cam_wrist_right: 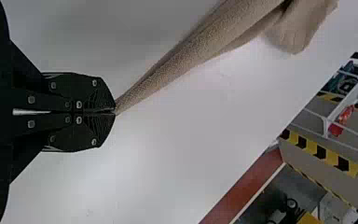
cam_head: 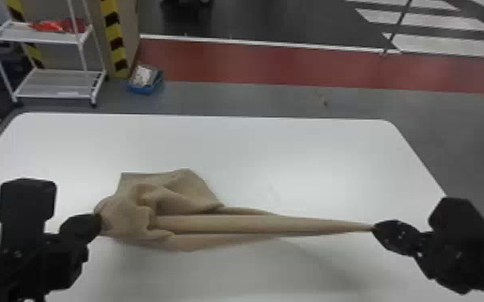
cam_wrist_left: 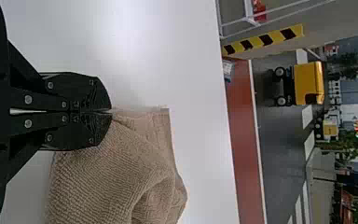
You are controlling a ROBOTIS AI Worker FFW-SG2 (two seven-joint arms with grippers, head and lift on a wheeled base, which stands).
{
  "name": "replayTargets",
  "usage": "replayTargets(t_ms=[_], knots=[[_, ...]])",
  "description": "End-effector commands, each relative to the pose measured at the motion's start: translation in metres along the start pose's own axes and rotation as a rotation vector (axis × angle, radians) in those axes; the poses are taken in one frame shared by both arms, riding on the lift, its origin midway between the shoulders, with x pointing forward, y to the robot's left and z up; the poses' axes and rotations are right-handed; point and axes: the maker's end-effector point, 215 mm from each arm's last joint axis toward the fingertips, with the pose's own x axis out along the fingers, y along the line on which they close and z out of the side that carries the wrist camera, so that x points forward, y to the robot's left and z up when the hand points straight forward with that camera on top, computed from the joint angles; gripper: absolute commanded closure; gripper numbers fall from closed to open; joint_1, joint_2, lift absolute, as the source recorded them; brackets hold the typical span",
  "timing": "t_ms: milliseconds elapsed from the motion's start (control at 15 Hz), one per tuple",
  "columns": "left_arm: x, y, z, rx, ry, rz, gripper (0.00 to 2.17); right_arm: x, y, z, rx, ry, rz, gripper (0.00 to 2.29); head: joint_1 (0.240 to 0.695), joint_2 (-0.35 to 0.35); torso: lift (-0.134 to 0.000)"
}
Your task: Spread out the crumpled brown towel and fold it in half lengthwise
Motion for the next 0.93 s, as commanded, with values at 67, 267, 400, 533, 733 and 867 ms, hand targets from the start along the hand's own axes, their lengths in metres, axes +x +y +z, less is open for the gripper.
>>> replayTargets(t_ms=[67, 267, 400, 533, 733, 867], knots=[[-0.006, 0.006, -0.01, 0.001, 0.038, 0.022, 2.11, -0.009, -0.058, 0.002, 0.071, -0.009, -0.114, 1.33, 0.695, -0.164, -0.123], [-0.01, -0.007, -0.006, 0.011, 0.031, -0.009, 1.69, -0.005, -0.055, -0.01, 0.091, -0.001, -0.097, 1.33, 0.695, -0.192, -0.123], [-0.008, -0.023, -0.017, 0.025, 0.053, -0.04, 1.61, 0.001, -0.04, -0.026, 0.094, 0.024, -0.064, 1.33, 0.695, -0.211, -0.123], [-0.009, -0.029, -0.022, 0.037, 0.061, -0.053, 1.3, 0.004, -0.037, -0.04, 0.108, 0.045, -0.055, 1.33, 0.695, -0.24, -0.123], [-0.013, -0.039, -0.037, 0.071, 0.088, -0.084, 0.04, 0.002, -0.032, -0.05, 0.096, 0.062, -0.046, 1.33, 0.695, -0.271, -0.123], [-0.013, -0.032, -0.047, 0.119, 0.103, -0.055, 0.03, 0.003, -0.029, -0.057, 0.101, 0.075, -0.04, 1.33, 0.695, -0.289, -0.123]])
